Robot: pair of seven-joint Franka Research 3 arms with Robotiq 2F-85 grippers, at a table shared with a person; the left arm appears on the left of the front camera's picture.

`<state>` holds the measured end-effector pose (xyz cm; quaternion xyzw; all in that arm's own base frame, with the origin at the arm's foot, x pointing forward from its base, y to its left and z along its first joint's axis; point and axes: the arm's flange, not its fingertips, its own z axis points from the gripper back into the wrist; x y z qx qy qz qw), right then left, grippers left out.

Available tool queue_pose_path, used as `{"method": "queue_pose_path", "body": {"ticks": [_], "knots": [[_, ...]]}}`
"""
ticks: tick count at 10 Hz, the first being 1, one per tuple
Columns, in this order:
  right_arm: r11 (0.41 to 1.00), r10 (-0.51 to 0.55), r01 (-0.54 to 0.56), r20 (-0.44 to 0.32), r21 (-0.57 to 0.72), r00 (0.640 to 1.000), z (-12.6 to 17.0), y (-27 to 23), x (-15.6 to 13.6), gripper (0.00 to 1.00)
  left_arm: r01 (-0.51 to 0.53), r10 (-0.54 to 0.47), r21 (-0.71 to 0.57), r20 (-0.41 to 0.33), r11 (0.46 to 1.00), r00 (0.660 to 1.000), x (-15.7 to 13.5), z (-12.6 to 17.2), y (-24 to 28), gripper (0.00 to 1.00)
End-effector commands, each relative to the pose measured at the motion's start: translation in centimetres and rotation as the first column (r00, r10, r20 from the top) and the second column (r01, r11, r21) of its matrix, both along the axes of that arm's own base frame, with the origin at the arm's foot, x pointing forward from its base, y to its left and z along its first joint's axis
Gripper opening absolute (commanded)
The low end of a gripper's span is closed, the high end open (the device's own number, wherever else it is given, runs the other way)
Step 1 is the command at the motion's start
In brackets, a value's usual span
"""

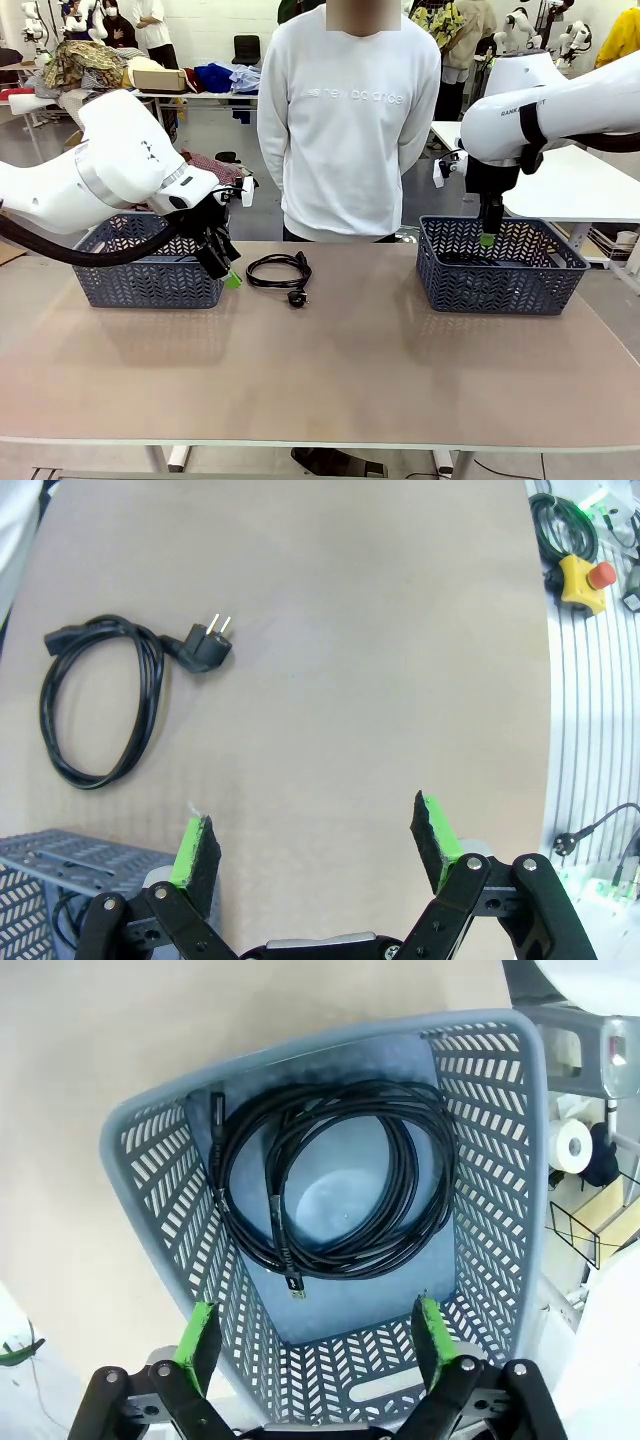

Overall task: Organize the cables according to human instructions.
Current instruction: Pick up a bundle of cables and place it in the basket indicated by the human.

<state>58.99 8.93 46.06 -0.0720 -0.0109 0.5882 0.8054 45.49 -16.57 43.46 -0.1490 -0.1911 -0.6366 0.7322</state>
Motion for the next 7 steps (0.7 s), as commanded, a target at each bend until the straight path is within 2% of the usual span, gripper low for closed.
{"method": "queue_pose_path", "body": {"ticks": [1,3,4,7], "knots": [[1.000,0.003,-0.003,0.004,0.002,1.000,-0.1,-0.1,-0.1,1.00,-0.001,0.001,-0.001,0.000,1.000,1.000,0.1,0.1,0.1,1.00],[1.000,0.000,0.000,0.000,0.000,1.000,0.0,0.0,0.0,1.00,-0.001,0.001,-0.001,0.000,1.000,1.000,0.1,0.1,0.1,1.00],[0.995,-0.084,0.083,0.018,0.048,0.996,0.8,0.6,-0.4,1.00,-0.001,0.001,-0.001,0.000,1.000,1.000,0.1,0.1,0.1,1.00],[0.976,-0.170,0.161,0.054,0.148,0.984,3.2,2.8,-4.2,1.00,-0.001,0.001,-0.001,0.000,1.000,1.000,0.1,0.1,0.1,1.00]]}}
